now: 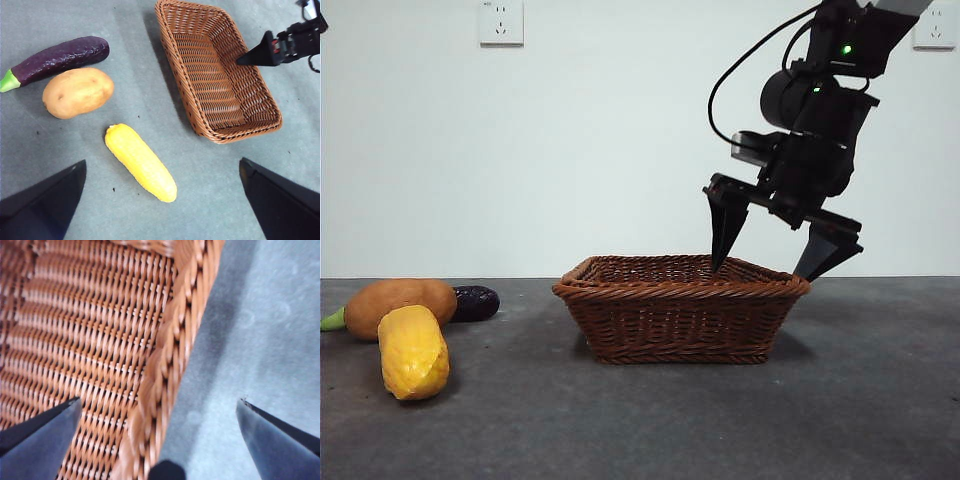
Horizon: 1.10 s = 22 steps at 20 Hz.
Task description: Help me put the vegetables on the table into the basket
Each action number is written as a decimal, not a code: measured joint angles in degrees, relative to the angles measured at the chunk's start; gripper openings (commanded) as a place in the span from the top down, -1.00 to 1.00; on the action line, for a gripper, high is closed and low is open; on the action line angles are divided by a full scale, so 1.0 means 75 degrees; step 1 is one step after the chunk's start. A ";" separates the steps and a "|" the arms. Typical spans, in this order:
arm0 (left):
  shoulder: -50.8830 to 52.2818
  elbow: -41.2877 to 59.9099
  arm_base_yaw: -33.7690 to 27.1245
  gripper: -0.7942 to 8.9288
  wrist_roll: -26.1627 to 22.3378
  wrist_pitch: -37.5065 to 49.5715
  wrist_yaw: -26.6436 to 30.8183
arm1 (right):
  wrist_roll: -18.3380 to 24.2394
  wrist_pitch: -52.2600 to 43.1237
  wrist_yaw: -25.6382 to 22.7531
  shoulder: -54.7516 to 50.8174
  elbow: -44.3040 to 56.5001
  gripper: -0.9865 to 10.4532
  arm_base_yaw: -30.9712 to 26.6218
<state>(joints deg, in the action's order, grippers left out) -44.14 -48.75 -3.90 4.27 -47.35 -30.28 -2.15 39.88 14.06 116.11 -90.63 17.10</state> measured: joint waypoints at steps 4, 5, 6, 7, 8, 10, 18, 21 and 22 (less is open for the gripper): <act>-0.0017 0.0000 0.0000 -0.52 0.0000 0.0003 0.0000 | -0.0146 -0.0134 -0.0119 0.0198 -0.0003 0.27 0.0175; -0.0029 0.0000 0.0000 -0.52 0.0000 0.0000 0.0000 | -0.0184 -0.0134 -0.0143 0.0236 -0.0003 0.41 0.0207; -0.0035 0.0000 0.0000 -0.52 0.0000 0.0000 0.0000 | -0.0210 -0.0134 -0.0146 0.0283 -0.0003 0.48 0.0213; -0.0035 0.0000 0.0000 -0.52 0.0000 0.0000 0.0000 | -0.0239 -0.0134 -0.0149 0.0341 -0.0006 0.57 0.0219; -0.0035 0.0000 0.0000 -0.52 0.0000 0.0000 0.0000 | -0.0294 -0.0128 -0.0166 0.0399 -0.0006 0.68 0.0219; -0.0035 0.0000 0.0000 -0.52 0.0000 0.0000 0.0000 | -0.0376 -0.0175 -0.0163 0.0434 -0.0006 0.85 0.0216; -0.0216 0.0000 0.0000 -0.52 0.0006 -0.0146 0.0023 | -0.0793 -0.0093 -0.0102 0.0154 -0.0055 0.85 0.0219; -0.0504 0.0000 0.0000 -0.52 0.0009 -0.0149 0.0032 | -0.0446 0.0230 -0.0280 -0.1093 -0.0041 0.85 0.0219; -0.0635 0.0000 0.0000 -0.52 0.0012 -0.0149 0.0035 | -0.0373 0.0344 -0.0265 -0.1609 -0.0041 0.85 0.0219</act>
<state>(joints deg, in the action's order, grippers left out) -48.90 -48.75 -3.90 4.36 -48.47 -30.02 -4.95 42.46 12.08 104.05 -90.94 18.74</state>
